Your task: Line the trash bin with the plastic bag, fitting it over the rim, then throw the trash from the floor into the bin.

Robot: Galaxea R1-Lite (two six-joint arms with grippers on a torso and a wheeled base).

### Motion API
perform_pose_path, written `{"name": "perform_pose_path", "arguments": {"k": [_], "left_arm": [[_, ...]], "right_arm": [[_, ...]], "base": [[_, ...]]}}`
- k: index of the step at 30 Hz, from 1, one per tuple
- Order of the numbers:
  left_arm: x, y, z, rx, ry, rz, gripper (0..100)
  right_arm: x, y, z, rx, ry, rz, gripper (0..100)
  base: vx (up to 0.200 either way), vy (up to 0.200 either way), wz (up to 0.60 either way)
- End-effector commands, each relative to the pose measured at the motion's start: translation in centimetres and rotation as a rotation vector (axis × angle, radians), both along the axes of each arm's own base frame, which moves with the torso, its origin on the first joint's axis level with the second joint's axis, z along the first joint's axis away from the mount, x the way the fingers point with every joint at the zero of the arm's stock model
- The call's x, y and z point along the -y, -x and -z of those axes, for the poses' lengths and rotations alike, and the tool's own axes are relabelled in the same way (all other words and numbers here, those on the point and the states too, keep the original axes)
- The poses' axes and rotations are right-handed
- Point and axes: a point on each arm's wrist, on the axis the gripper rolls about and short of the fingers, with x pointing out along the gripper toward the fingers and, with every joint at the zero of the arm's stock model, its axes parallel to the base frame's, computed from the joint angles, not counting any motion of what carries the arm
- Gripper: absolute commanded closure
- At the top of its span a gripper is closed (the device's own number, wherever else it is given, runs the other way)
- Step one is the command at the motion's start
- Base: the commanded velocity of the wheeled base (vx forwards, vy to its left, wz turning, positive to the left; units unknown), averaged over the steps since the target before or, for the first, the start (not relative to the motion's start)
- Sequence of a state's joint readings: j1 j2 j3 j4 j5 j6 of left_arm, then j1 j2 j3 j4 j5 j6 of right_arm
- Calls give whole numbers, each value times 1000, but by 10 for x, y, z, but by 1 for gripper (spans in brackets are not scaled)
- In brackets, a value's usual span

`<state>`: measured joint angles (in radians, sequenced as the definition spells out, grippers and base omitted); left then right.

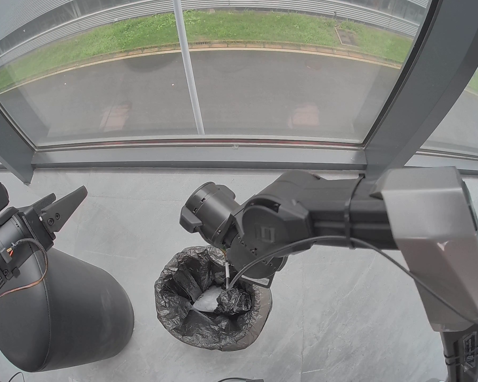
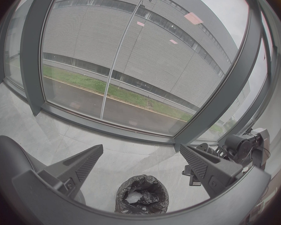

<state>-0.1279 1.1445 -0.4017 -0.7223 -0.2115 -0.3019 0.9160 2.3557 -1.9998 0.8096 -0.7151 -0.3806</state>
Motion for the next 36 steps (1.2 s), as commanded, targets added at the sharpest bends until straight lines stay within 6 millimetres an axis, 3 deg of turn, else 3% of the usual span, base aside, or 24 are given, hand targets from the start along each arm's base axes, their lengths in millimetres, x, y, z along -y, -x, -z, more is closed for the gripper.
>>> {"name": "perform_pose_path", "arguments": {"k": [1, 5, 6, 14, 19, 23, 25, 28, 36], "left_arm": [[-1, 24, -13, 92, 13, 18, 0], [-2, 39, -14, 130, 17, 20, 0], [-4, 45, -16, 153, 20, 18, 0], [-10, 73, -5, 114, 13, -17, 0], [-14, 102, 3, 75, -18, -34, 0], [-18, 130, 22, 35, -23, -34, 0], [-18, 134, 25, 37, -23, -34, 0], [-21, 165, 44, 52, -21, -37, 0], [-22, 195, 77, 61, -32, -119, 0]], "right_arm": [[38, 5, -50, 36, 25, 78, 100], [65, 12, -71, 0, 70, 122, 100], [82, 15, -81, -24, 100, 146, 100], [155, 27, -123, -98, 160, 303, 100], [197, 49, -150, -139, 192, 376, 100], [217, 70, -175, -70, 115, 404, 100], [220, 74, -179, -58, 103, 406, 100], [241, 104, -203, 21, 21, 411, 100], [274, 130, -224, 100, -54, 491, 100]], "base": [[0, 0, 0], [0, 0, 0], [0, 0, 0], [0, 0, 0], [0, 0, 0], [0, 0, 0], [0, 0, 0], [0, 0, 0], [0, 0, 0]]}}
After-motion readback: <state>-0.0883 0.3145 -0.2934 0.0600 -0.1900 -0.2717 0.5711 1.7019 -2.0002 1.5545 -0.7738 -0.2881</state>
